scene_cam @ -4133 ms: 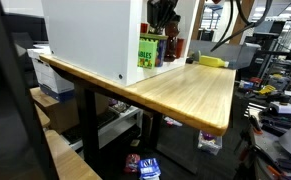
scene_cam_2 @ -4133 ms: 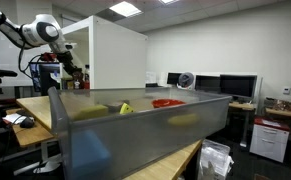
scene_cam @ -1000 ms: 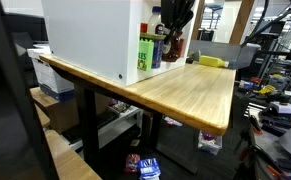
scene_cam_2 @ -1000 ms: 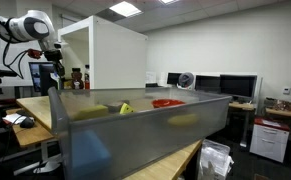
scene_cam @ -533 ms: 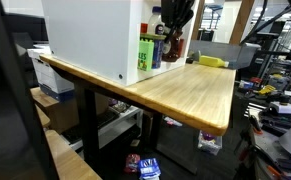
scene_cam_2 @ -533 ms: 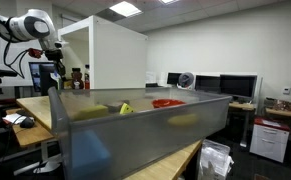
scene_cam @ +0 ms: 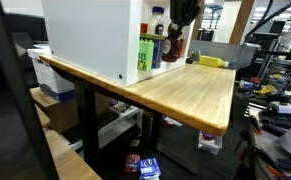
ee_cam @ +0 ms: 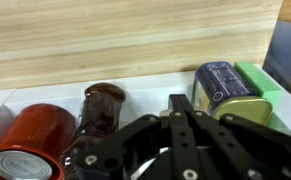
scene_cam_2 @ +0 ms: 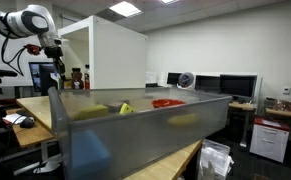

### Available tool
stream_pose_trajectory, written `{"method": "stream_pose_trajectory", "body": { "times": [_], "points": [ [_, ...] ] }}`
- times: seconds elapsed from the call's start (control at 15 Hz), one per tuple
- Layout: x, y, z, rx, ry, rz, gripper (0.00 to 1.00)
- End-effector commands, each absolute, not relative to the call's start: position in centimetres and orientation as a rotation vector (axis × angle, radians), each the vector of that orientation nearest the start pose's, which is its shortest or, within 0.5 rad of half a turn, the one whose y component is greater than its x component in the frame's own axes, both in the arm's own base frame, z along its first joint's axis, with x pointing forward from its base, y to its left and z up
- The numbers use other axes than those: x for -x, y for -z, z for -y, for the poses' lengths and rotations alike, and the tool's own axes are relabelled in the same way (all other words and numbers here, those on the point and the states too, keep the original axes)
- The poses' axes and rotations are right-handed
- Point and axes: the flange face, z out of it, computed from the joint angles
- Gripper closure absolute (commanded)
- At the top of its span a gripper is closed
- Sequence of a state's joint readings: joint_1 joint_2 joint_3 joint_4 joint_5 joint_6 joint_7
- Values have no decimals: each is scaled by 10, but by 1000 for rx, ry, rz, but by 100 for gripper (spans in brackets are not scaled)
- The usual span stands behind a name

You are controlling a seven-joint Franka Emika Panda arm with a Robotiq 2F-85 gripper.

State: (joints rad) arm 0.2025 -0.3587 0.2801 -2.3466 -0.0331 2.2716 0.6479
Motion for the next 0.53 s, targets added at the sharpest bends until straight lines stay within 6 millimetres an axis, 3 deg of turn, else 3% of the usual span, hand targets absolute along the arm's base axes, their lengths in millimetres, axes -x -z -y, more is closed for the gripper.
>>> {"method": "stream_pose_trajectory", "body": {
  "times": [0.0,0.47],
  "points": [
    [-397,-496,-221,3059,391,-121,100],
    [-389,-495,-240,3048,344,57,100]
  ]
}}
